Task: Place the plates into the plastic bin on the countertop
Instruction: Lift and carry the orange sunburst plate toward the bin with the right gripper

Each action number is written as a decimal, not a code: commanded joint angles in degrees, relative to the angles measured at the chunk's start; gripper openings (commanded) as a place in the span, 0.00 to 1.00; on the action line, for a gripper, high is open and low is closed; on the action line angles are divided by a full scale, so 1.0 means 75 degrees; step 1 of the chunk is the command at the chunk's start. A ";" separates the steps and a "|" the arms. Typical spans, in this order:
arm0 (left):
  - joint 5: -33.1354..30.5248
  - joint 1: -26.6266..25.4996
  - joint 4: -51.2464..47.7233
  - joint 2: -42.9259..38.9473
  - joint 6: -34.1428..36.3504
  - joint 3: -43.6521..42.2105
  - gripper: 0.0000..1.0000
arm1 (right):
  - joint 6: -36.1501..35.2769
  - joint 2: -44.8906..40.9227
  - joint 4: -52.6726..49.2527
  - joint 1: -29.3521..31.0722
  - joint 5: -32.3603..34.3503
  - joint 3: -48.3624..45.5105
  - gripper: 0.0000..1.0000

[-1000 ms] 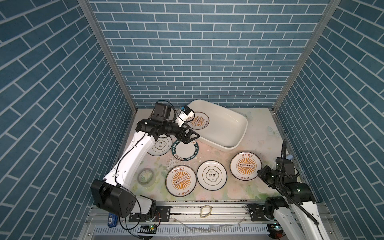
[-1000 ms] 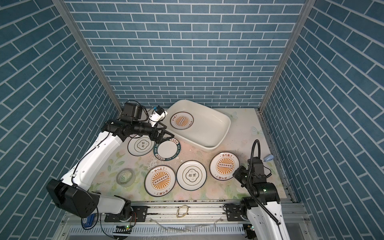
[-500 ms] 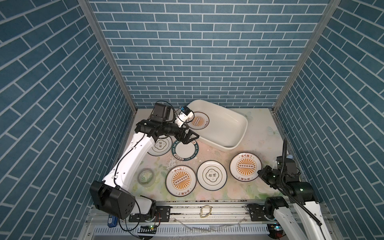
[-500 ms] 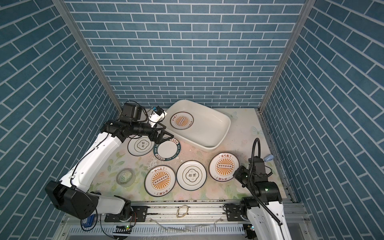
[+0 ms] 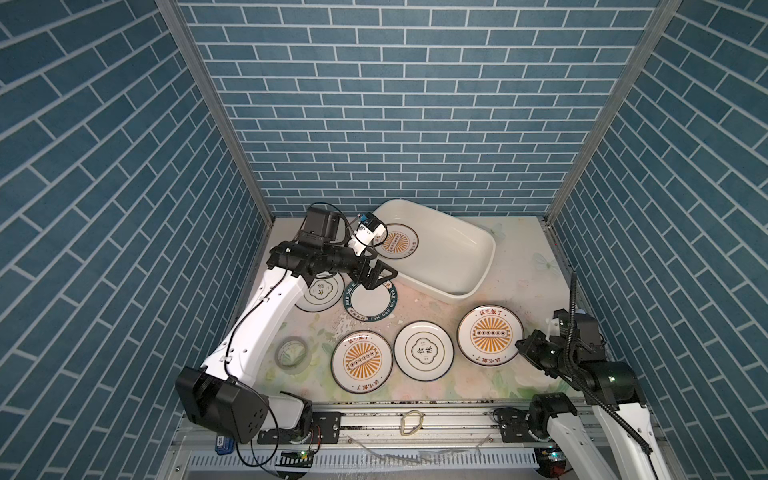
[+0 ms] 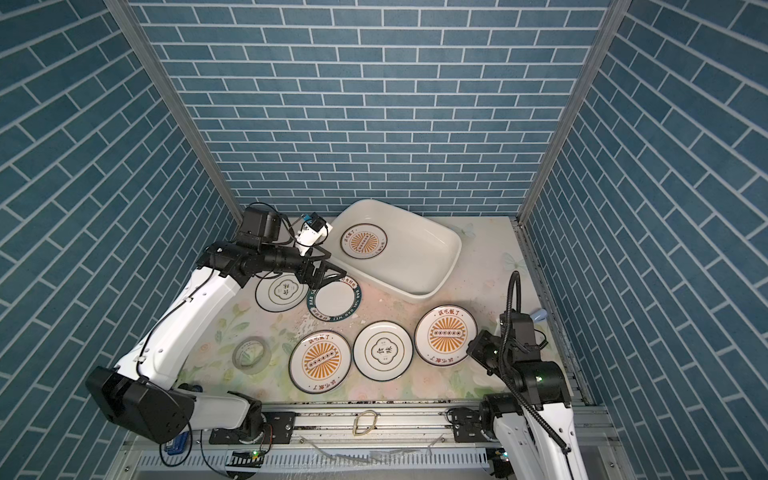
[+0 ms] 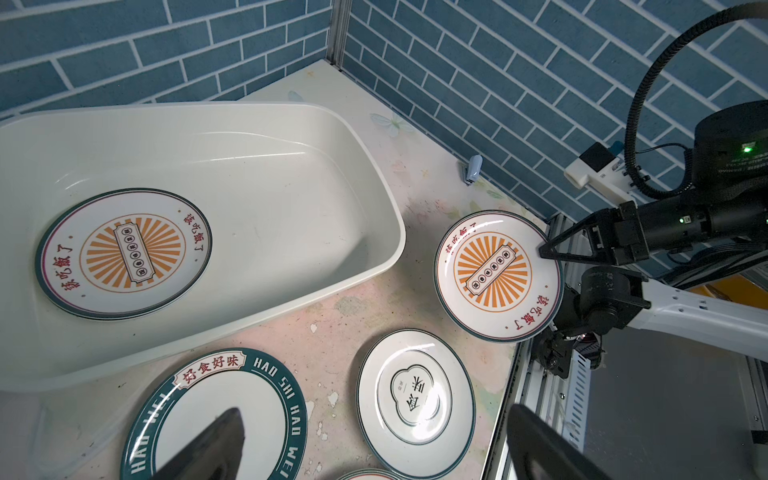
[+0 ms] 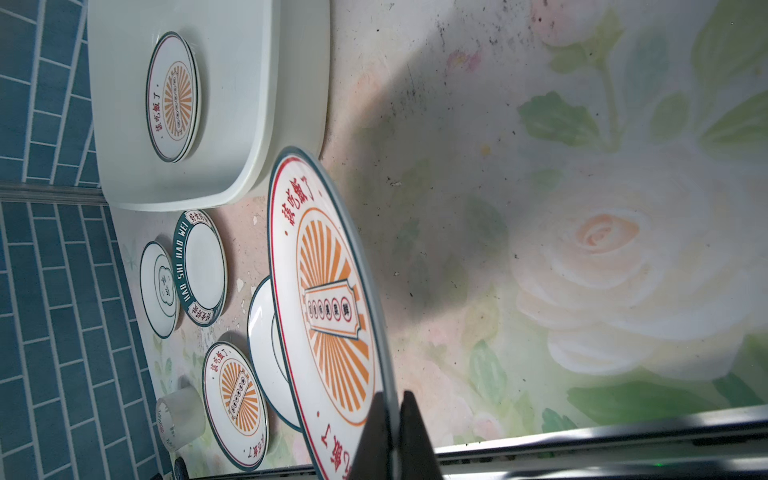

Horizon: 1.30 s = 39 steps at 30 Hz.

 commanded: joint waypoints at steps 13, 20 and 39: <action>-0.0129 -0.0026 -0.0092 -0.0159 0.0209 0.0014 1.00 | -0.0614 0.0878 0.0028 -0.0004 -0.0574 0.1306 0.00; -0.0220 -0.0018 -0.0051 -0.0243 0.0221 -0.0150 0.99 | -0.0609 0.1472 0.0408 -0.0019 -0.0702 0.1795 0.00; -0.0601 0.0572 -0.0001 -0.0143 0.0266 -0.0256 0.99 | -0.0615 0.4811 0.2583 -0.0008 -0.0923 0.3253 0.00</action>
